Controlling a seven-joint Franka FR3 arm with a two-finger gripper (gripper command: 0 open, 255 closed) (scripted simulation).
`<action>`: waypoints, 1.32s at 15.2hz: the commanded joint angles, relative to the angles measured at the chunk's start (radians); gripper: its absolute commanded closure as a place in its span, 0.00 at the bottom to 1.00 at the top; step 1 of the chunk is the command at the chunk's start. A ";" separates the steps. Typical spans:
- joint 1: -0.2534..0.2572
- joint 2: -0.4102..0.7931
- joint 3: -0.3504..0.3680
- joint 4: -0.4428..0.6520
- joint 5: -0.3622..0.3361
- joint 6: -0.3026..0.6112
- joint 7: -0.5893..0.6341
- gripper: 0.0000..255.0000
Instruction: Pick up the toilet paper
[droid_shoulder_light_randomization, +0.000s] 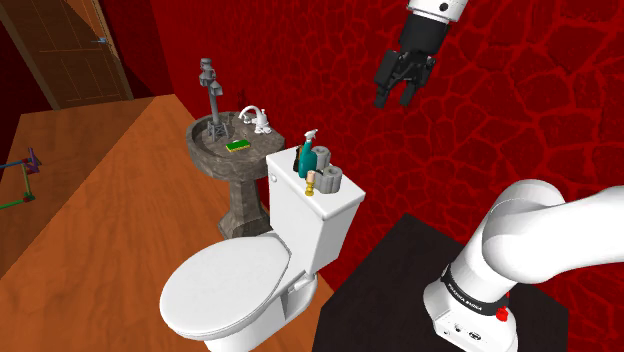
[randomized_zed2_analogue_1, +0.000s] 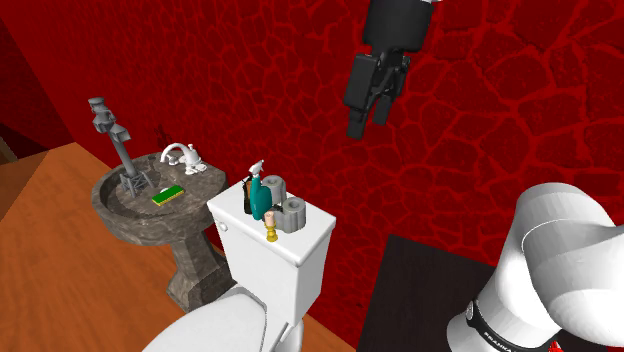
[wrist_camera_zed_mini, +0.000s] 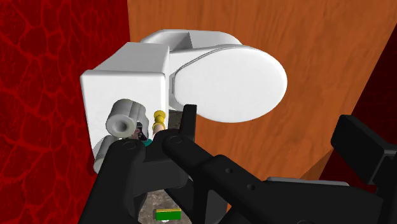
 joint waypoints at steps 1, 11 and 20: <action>0.000 0.000 0.000 0.000 0.000 0.000 0.000 0.00; -0.030 0.180 -0.075 -0.144 -0.056 0.325 -0.114 0.00; -0.045 0.453 -0.150 -0.156 -0.071 0.615 -0.217 0.00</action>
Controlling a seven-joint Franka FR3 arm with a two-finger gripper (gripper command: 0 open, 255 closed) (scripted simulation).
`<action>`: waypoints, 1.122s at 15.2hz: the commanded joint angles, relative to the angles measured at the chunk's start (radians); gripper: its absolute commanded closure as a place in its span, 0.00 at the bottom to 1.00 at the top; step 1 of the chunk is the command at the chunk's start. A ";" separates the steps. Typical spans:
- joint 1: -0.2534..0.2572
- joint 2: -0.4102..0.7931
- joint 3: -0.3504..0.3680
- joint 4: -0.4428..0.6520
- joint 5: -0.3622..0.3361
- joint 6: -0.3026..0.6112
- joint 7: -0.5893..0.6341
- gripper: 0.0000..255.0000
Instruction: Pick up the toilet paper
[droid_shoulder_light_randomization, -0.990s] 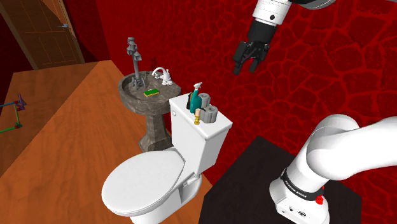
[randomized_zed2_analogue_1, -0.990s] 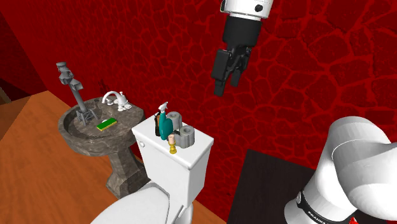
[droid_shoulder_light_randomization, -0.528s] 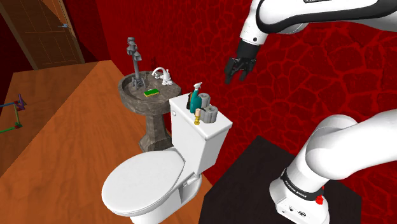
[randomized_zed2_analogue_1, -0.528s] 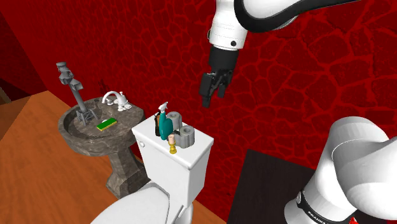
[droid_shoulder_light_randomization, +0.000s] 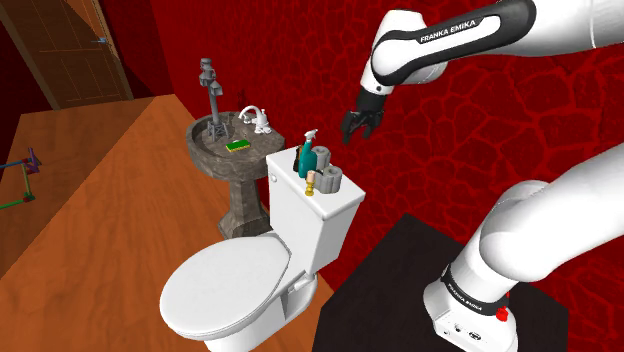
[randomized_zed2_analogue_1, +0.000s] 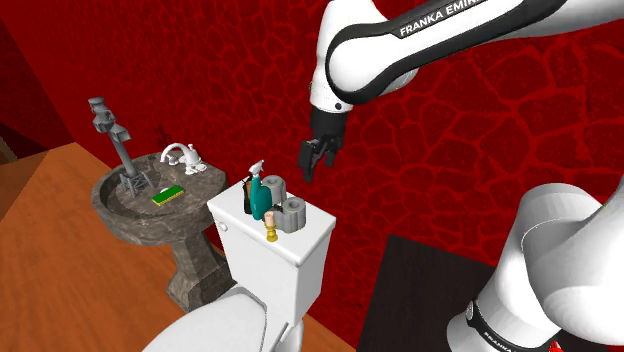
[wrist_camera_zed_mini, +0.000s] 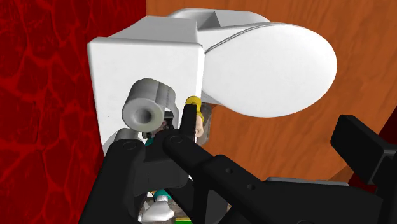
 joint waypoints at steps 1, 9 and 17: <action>0.002 0.067 -0.011 0.005 0.005 0.066 -0.018 0.00; -0.001 0.370 -0.069 0.104 0.070 0.269 -0.140 0.00; -0.045 0.686 -0.070 0.291 0.195 0.392 -0.283 0.00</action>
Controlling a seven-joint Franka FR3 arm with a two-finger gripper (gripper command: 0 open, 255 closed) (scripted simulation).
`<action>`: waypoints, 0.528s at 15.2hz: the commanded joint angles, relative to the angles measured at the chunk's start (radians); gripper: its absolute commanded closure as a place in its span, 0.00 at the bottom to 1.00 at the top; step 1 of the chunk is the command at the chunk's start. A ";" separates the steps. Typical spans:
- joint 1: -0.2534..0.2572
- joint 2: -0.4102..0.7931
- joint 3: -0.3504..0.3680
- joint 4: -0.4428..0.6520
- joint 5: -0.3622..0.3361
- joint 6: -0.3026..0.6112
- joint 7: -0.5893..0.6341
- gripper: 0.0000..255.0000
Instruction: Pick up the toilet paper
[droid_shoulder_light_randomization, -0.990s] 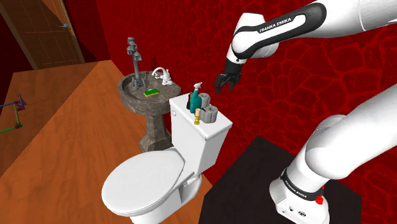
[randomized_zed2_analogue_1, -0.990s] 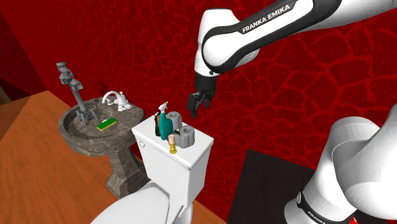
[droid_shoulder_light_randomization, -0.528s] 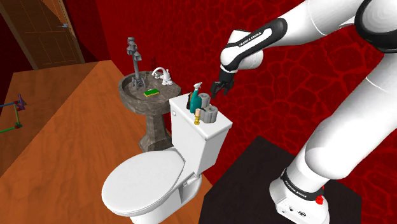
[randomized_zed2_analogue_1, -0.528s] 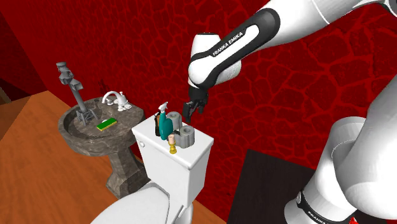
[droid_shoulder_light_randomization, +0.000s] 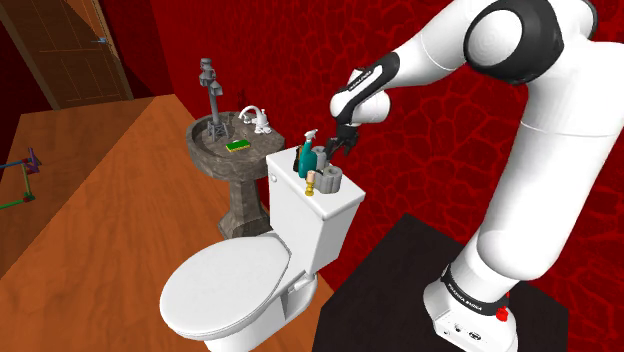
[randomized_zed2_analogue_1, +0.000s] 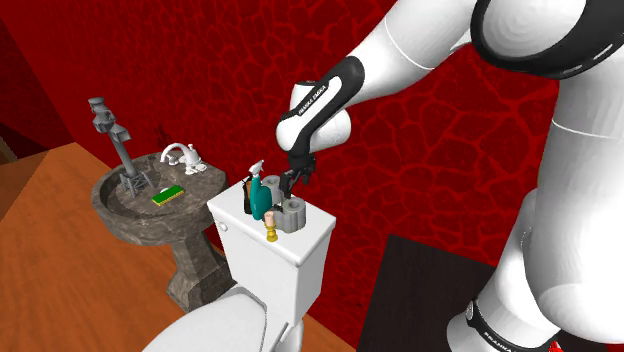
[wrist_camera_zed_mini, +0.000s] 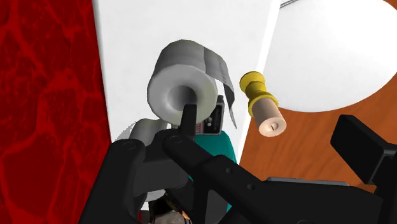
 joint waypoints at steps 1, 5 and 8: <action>-0.018 0.084 0.008 0.061 0.030 0.023 -0.032 0.00; -0.060 0.239 0.029 0.189 0.071 0.050 -0.080 0.00; -0.092 0.355 0.044 0.300 0.089 0.058 -0.103 0.00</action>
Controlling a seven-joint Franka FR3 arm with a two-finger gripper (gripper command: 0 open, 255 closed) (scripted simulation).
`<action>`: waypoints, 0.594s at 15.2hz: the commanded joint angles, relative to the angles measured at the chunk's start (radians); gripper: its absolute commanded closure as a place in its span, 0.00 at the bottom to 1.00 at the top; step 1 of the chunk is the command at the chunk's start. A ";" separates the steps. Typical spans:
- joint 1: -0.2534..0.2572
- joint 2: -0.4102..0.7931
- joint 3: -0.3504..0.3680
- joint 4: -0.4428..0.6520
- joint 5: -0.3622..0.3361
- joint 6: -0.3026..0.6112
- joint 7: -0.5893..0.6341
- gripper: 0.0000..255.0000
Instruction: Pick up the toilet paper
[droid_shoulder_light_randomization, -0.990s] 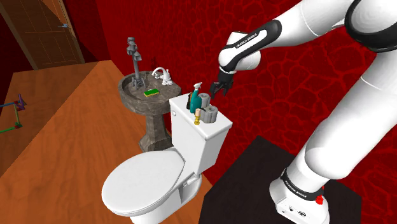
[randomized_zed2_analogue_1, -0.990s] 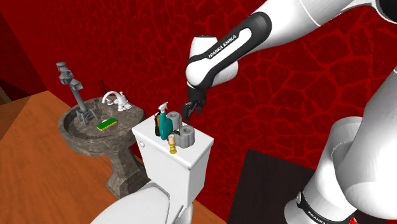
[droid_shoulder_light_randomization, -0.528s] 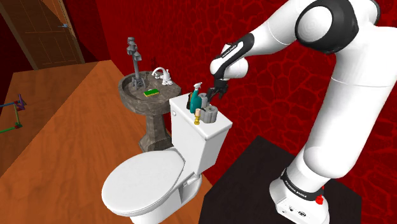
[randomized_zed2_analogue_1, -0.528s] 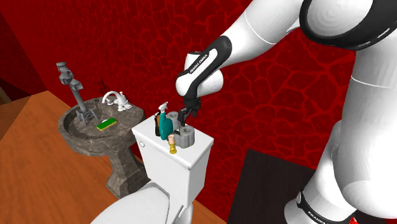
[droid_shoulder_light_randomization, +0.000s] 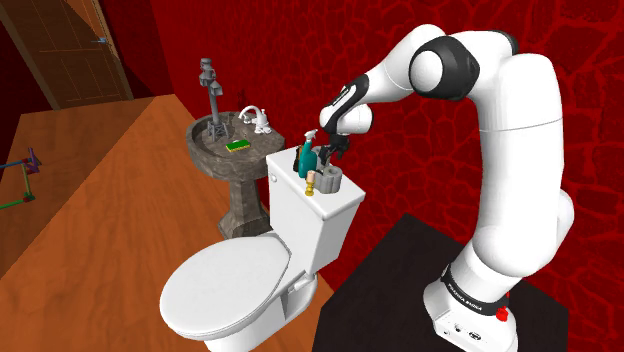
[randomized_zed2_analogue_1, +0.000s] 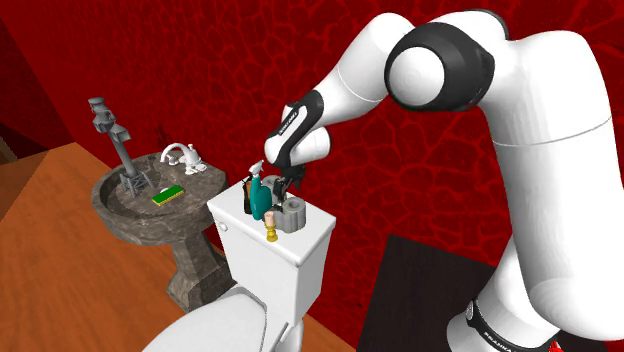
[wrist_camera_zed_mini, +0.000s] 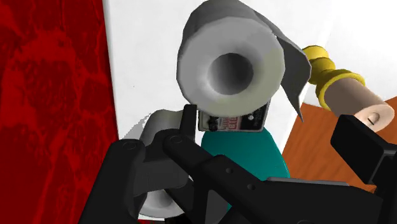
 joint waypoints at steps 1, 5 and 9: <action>-0.021 0.077 0.010 0.071 0.011 0.008 -0.015 0.00; -0.040 0.153 0.022 0.134 0.020 0.023 -0.026 0.00; -0.049 0.197 0.034 0.148 0.031 0.053 -0.035 0.00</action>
